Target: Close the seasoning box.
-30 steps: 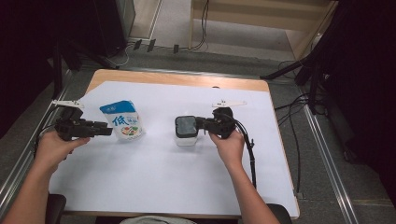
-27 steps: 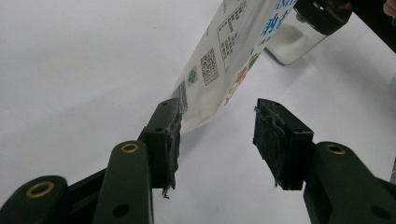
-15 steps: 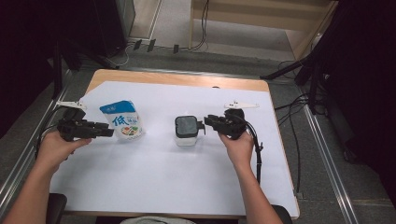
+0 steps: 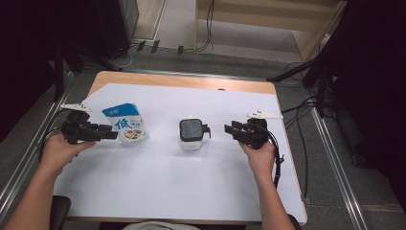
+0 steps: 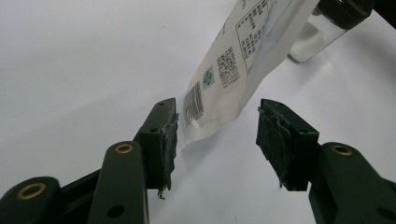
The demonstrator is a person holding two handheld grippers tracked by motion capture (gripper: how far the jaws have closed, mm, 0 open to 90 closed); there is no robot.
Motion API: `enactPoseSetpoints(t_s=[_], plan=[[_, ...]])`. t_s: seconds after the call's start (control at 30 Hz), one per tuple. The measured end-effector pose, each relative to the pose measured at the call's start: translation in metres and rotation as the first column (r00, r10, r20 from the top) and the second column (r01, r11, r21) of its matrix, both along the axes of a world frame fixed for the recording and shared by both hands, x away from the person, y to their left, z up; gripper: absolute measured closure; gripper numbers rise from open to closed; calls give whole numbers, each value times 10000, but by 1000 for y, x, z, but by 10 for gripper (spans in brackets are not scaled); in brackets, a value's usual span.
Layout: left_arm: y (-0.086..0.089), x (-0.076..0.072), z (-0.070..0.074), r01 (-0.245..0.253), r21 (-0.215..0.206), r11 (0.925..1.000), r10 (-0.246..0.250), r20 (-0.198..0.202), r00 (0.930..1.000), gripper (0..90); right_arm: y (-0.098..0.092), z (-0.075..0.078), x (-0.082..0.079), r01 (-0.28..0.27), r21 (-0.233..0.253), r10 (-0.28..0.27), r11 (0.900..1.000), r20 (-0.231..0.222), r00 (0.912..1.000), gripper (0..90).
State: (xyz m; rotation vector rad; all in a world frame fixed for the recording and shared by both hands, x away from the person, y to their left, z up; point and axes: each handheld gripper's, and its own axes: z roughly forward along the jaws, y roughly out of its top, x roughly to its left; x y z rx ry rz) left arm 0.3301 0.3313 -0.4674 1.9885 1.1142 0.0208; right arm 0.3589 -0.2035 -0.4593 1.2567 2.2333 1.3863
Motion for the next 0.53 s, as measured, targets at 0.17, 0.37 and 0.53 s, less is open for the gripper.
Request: enactPoseSetpoints(t_s=[0.17, 0.37, 0.53], plan=[[0, 0, -1, -23, 91, 10000, 22, 79, 10000, 482, -15, -3, -7, 445, 48, -445, 9990, -21, 9990, 564], [1, 1, -2, -31, 124, 9999, 30, 108, 9999, 478, -24, -7, -9, 640, -12, -640, 9980, -24, 9979, 534], [1, 1, -2, -44, 67, 10000, 43, 172, 9998, 478, -23, -8, -7, 651, -70, -651, 9979, -10, 9979, 531]])
